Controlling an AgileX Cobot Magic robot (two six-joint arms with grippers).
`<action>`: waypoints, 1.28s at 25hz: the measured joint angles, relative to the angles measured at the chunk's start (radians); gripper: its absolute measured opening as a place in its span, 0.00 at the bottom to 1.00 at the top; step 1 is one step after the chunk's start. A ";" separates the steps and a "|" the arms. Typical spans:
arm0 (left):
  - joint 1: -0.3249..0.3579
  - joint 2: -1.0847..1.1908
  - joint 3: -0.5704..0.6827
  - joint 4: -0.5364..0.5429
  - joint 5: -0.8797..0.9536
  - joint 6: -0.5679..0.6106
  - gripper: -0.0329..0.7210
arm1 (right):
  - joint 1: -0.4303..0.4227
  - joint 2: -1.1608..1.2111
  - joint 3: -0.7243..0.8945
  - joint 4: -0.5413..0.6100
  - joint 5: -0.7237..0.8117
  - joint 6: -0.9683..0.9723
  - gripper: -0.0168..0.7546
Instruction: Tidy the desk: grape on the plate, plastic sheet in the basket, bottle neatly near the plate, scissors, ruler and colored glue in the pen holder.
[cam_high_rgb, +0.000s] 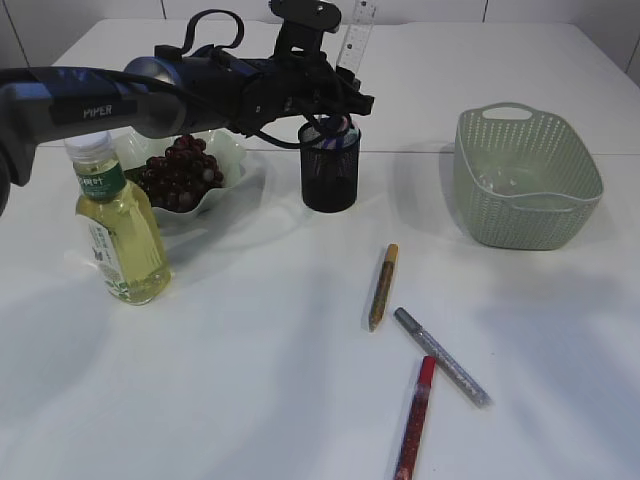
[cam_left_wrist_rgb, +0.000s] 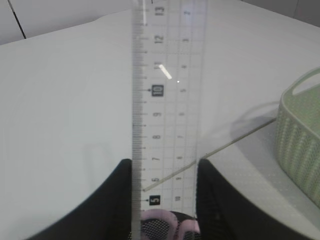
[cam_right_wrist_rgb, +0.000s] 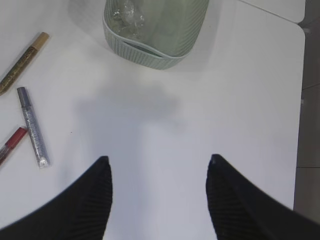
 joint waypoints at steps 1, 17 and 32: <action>0.000 0.000 0.000 0.000 0.000 0.000 0.42 | 0.000 0.000 0.000 -0.004 0.000 0.000 0.63; 0.000 0.000 0.000 0.000 -0.002 0.000 0.44 | 0.000 0.000 0.000 -0.011 0.000 0.000 0.63; 0.000 0.000 0.000 0.006 -0.002 0.000 0.44 | 0.000 0.000 0.000 -0.013 0.000 -0.002 0.63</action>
